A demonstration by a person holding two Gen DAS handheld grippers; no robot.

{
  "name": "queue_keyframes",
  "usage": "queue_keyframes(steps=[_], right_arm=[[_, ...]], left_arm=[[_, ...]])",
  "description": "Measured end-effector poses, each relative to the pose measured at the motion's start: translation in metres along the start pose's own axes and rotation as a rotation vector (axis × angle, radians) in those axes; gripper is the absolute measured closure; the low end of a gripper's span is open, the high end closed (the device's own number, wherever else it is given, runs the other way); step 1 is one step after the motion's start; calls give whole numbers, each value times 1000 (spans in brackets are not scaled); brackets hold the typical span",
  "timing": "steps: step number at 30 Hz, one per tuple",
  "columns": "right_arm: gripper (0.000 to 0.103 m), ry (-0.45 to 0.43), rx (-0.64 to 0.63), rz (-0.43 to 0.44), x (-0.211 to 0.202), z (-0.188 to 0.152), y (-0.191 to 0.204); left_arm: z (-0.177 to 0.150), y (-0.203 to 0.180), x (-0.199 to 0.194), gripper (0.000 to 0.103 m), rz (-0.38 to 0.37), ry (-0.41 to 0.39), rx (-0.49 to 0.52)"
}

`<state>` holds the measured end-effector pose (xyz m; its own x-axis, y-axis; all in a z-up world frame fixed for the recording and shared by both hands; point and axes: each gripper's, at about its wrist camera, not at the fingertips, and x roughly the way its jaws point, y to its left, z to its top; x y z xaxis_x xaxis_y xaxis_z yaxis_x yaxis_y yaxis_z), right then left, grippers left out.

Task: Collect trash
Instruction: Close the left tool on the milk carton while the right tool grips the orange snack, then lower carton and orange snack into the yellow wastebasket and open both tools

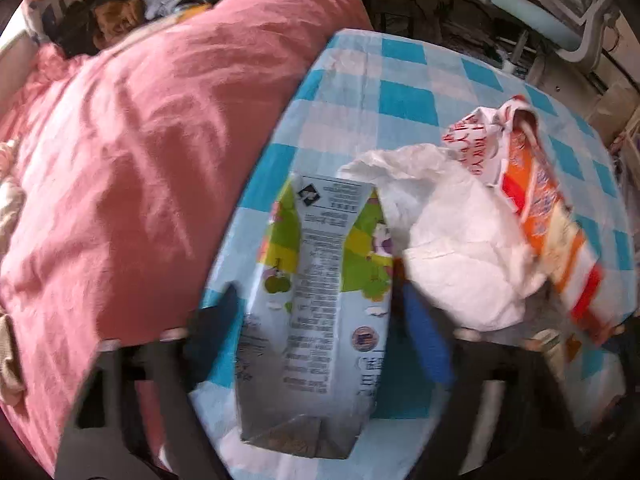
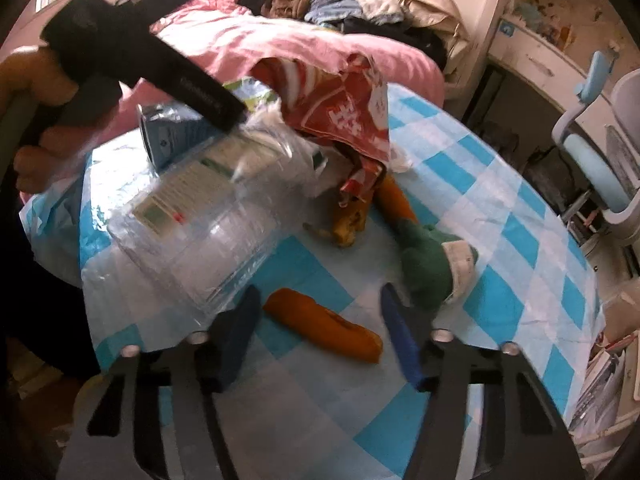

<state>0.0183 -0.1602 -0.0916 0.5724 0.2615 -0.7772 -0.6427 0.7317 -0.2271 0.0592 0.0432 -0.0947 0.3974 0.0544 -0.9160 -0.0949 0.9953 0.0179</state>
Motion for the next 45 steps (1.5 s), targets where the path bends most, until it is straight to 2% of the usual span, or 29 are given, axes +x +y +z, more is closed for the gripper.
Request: queue_keyframes(steps=[1, 2, 4, 5, 10, 20, 26, 31, 37, 43, 44, 45], right_arm=[[56, 6, 13, 11, 0, 1, -1], [65, 15, 20, 15, 0, 1, -2], [70, 27, 31, 10, -1, 0, -2], [78, 34, 39, 10, -2, -2, -3], [80, 32, 118, 20, -17, -12, -13], [81, -85, 308, 107, -66, -30, -16], [81, -195, 330, 163, -105, -39, 9], [81, -269, 387, 244, -127, -62, 40], [81, -265, 452, 324, -125, -77, 65], [79, -192, 459, 361, -117, -90, 91], [78, -178, 454, 352, -117, -91, 95], [72, -168, 455, 344, -118, -94, 98]], left_arm=[[0, 1, 0, 42, -13, 9, -6], [-1, 1, -1, 42, -4, 6, 0], [-4, 0, -3, 42, 0, 0, 10], [-6, 2, -6, 42, -9, -2, 6], [-20, 16, -26, 42, -50, -26, -44], [-64, 29, -67, 42, -118, -105, -83], [-111, 28, -92, 42, -177, -142, -92], [-149, 21, -101, 42, -213, -148, -87], [-181, 5, -103, 42, -239, -135, -44], [-212, -6, -106, 42, -236, -123, -3], [-215, -8, -107, 42, -233, -124, 8], [-219, -10, -108, 42, -232, -124, 17]])
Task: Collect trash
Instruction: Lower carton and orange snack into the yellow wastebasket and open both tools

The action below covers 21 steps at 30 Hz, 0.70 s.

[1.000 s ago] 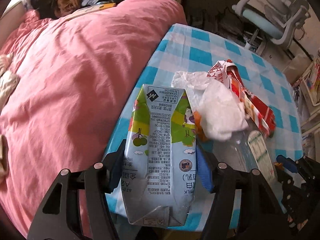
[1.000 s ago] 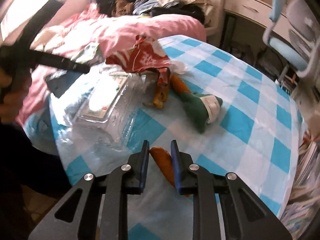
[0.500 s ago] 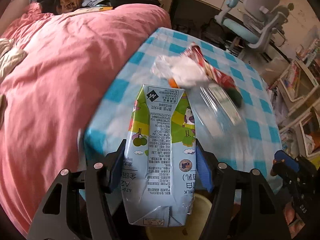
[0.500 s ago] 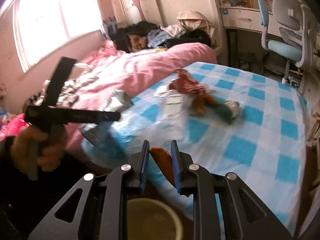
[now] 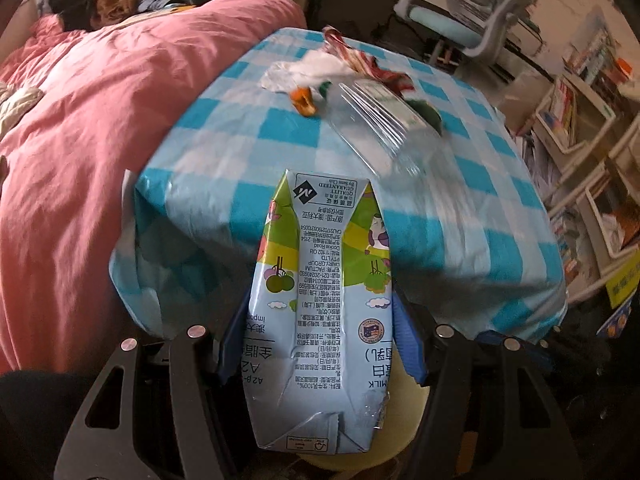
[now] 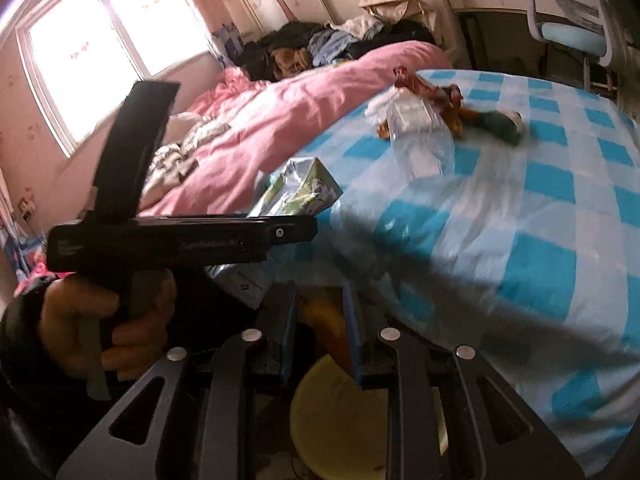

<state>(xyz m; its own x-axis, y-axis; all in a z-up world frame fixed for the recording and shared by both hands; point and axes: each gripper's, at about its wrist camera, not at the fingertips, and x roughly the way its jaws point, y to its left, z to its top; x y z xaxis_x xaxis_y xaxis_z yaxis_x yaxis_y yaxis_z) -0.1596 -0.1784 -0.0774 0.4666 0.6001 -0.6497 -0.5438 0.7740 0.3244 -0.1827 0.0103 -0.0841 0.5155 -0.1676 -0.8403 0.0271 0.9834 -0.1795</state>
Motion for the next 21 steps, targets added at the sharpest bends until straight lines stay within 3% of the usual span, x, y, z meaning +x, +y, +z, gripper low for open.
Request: queue_keyframes(steps=[2, 6, 16, 21], right_arm=[[61, 3, 14, -17, -3, -6, 1], [54, 3, 33, -80, -13, -17, 0], [43, -90, 105, -237, -45, -30, -14], [38, -105, 97, -271, -48, -30, -14]], left_arm=[[-10, -7, -1, 42, -1, 5, 25], [-26, -16, -1, 42, -2, 27, 60], [-67, -46, 7, 42, -29, 128, 170], [-69, -47, 2, 37, -25, 107, 177]])
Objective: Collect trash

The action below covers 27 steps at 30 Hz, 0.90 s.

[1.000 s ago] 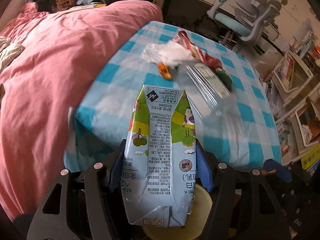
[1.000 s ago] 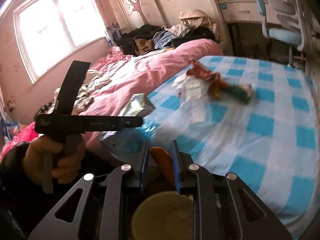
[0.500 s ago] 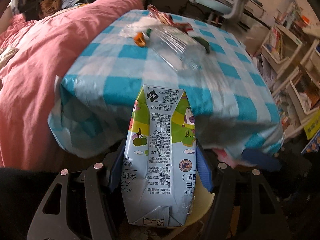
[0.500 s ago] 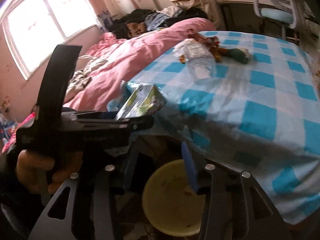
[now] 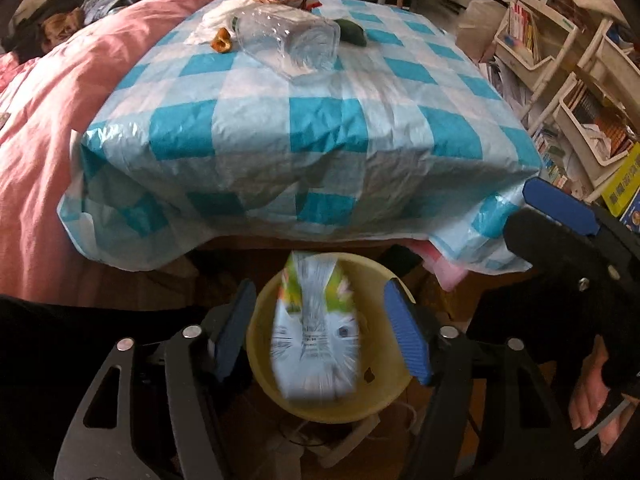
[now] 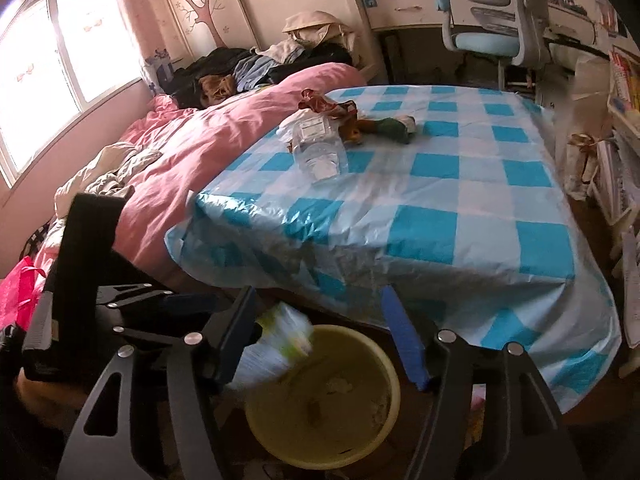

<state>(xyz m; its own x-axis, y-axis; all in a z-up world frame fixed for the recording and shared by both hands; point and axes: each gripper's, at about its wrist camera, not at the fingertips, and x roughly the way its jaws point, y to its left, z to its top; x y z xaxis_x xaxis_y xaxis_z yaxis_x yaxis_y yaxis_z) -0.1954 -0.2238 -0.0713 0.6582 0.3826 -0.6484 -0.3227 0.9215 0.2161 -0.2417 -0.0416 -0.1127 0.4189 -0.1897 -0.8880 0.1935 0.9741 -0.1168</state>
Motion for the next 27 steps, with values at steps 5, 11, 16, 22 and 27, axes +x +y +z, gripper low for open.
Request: queue_keyframes(steps=[5, 11, 16, 22, 27], right_arm=[[35, -8, -19, -18, 0, -1, 2], [32, 1, -41, -34, 4, -2, 6], [30, 0, -54, -46, 6, -3, 8], [28, 3, -56, -54, 8, -3, 9], [28, 0, -62, -58, 8, -3, 9]], left_arm=[[3, 1, -7, 33, 34, -46, -6], [7, 4, -16, 27, 73, -107, -12], [9, 7, -17, 25, 81, -116, -26], [9, 8, -19, 22, 83, -130, -33], [10, 8, -19, 21, 79, -130, -36]])
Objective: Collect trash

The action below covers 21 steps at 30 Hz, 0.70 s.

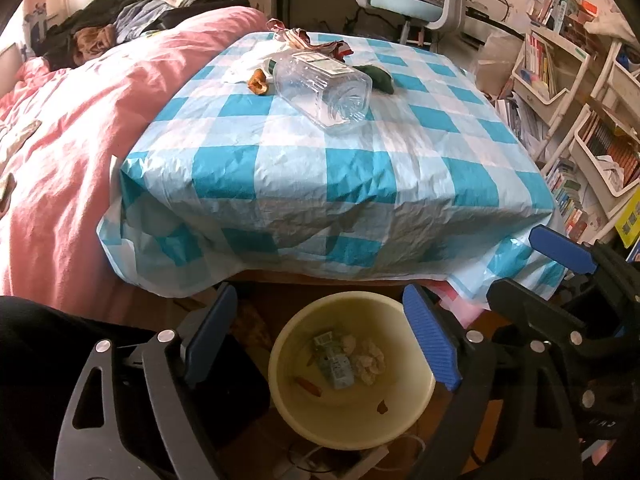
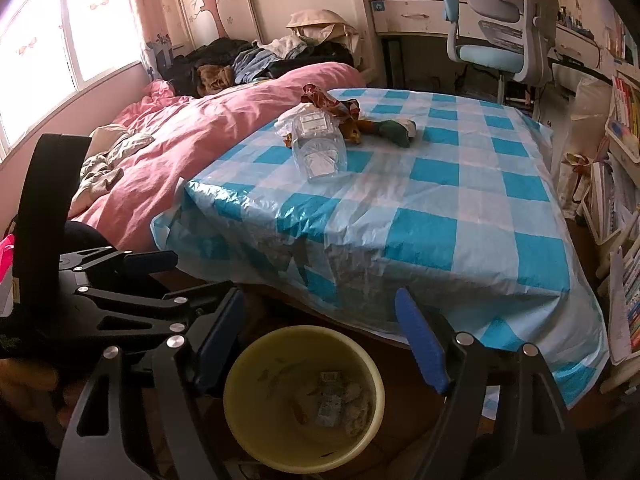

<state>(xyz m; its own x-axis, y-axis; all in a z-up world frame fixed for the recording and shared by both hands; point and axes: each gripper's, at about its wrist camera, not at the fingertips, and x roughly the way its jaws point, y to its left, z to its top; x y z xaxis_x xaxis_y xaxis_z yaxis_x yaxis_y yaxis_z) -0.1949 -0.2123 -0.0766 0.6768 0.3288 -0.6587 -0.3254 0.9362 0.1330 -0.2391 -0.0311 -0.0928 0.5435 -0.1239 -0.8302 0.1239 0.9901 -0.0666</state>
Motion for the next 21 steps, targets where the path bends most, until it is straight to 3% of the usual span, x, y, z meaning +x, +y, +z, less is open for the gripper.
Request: queue_keyframes(steps=[21], right_arm=[[27, -28, -20, -42, 3, 5, 4]], left_arm=[[3, 2, 7, 19, -39, 19, -48]])
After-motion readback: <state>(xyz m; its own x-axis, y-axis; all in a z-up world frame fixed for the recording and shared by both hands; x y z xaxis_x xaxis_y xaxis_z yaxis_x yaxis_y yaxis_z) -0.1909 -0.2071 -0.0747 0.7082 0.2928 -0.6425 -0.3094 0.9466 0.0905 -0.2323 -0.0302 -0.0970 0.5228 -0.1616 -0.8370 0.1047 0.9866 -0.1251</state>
